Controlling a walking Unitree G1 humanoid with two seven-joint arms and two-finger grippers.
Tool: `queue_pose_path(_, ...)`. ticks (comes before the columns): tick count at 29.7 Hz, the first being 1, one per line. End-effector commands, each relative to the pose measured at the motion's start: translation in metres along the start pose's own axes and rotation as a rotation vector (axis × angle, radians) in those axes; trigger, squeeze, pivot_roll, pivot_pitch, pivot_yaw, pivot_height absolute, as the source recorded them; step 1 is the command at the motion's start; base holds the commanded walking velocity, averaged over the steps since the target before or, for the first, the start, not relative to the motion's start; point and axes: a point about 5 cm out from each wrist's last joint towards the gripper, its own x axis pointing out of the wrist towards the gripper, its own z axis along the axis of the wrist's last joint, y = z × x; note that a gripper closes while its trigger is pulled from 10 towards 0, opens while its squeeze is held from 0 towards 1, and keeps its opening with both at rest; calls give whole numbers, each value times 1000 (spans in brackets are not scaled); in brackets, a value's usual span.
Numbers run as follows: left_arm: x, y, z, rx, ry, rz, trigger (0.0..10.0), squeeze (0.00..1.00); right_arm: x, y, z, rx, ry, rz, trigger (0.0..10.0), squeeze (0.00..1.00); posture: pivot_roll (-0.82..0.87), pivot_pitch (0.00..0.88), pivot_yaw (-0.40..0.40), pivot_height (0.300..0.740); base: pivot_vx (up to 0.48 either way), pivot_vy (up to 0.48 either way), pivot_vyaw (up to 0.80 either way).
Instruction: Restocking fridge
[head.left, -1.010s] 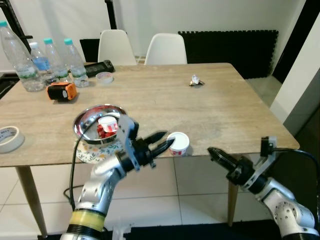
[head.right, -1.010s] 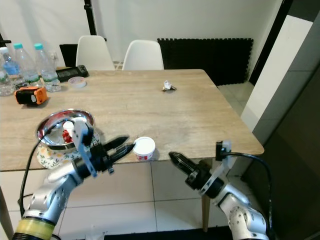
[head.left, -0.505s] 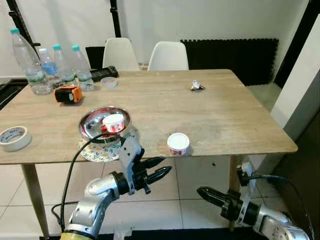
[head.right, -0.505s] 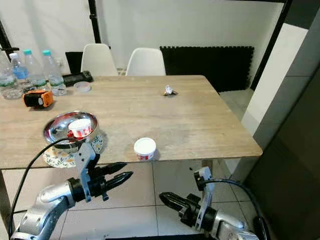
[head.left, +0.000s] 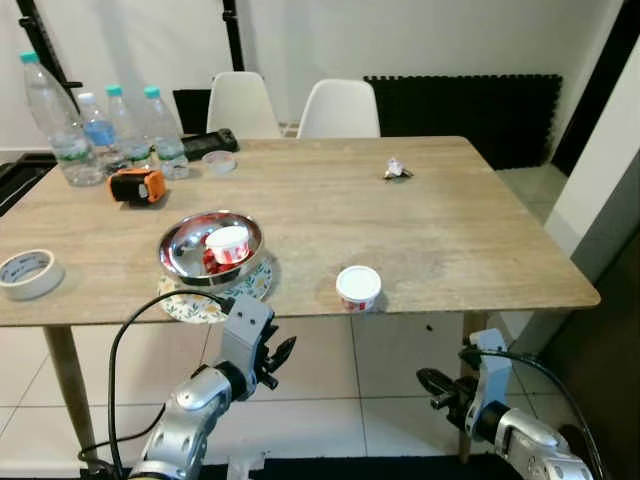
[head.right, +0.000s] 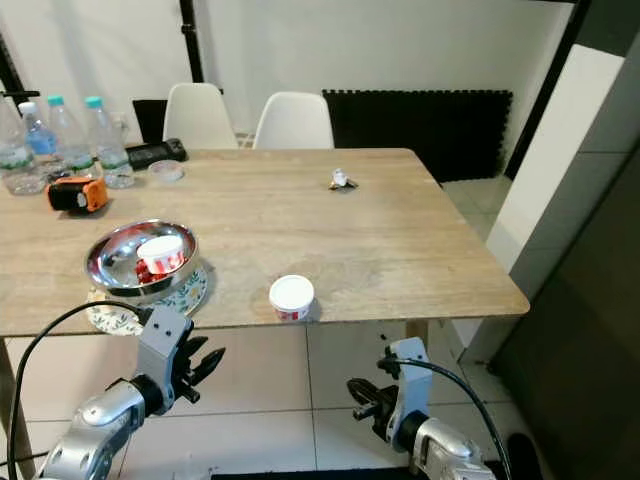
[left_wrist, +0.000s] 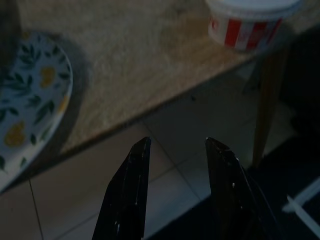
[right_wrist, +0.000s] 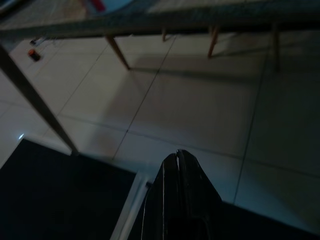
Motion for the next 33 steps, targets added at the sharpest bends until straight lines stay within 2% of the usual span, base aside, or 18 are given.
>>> queue_pose_path(1,4,-3,12,21,-64,-11,10000,0,-1,-2,0,4,-18,-20,10000,0,-20,49,-32,740,0,0,0)
queue_pose_path(4,8,-3,29,115,-136,-50,10000,0,1,-1,-2,-12,-10,-23,10000,0,-22,49,-28,740,0,0,0)
queue_pose_path(5,8,-3,29,115,-136,-50,10000,0,1,-1,-2,-12,-10,-23,10000,0,-22,49,-28,740,0,0,0)
queue_pose_path(6,10,-3,35,170,-151,-84,10000,243,2,-2,-2,-16,-12,-27,10000,0,-21,45,-25,740,0,0,0)
queue_pose_path(7,10,-4,40,213,-168,-122,10000,1000,3,-1,-2,-20,-14,-28,10000,0,-22,44,-23,740,0,0,0)
queue_pose_path(8,10,-4,40,213,-168,-122,10000,1000,3,-1,-2,-20,-14,-28,10000,0,-22,44,-23,740,0,0,0)
queue_pose_path(11,16,-1,50,312,-168,-178,10000,1000,7,0,0,-26,-25,-34,10000,0,-19,50,-18,740,0,0,0)
queue_pose_path(14,21,1,50,352,-146,-190,10000,1000,9,-1,2,-25,-32,-39,10000,0,-19,51,-17,740,0,0,0)
queue_pose_path(15,24,2,48,366,-122,-212,10000,0,9,0,3,-27,-35,-38,10000,0,-19,48,-15,740,0,0,0)
queue_pose_path(16,29,3,47,371,-96,-249,10000,0,10,0,5,-30,-38,-36,10000,0,-18,55,-14,740,0,0,0)
queue_pose_path(23,42,7,50,372,-74,-303,10000,0,13,0,9,-38,-47,-34,10000,0,-25,49,-7,740,0,0,0)
queue_pose_path(27,47,2,50,372,-61,-373,10000,0,13,-1,11,-37,-52,-37,10000,0,-29,52,-3,740,0,0,0)
queue_pose_path(30,49,0,52,382,-64,-382,10000,0,13,-2,12,-39,-54,-38,10000,0,-31,52,-1,740,0,0,0)
queue_pose_path(31,55,-1,62,360,-100,-388,10000,0,12,-3,14,-41,-63,-36,10000,0,-35,53,3,740,0,0,0)
queue_pose_path(33,56,-1,66,339,-117,-389,10000,0,12,-4,15,-42,-65,-36,10000,0,-35,53,3,740,0,0,0)
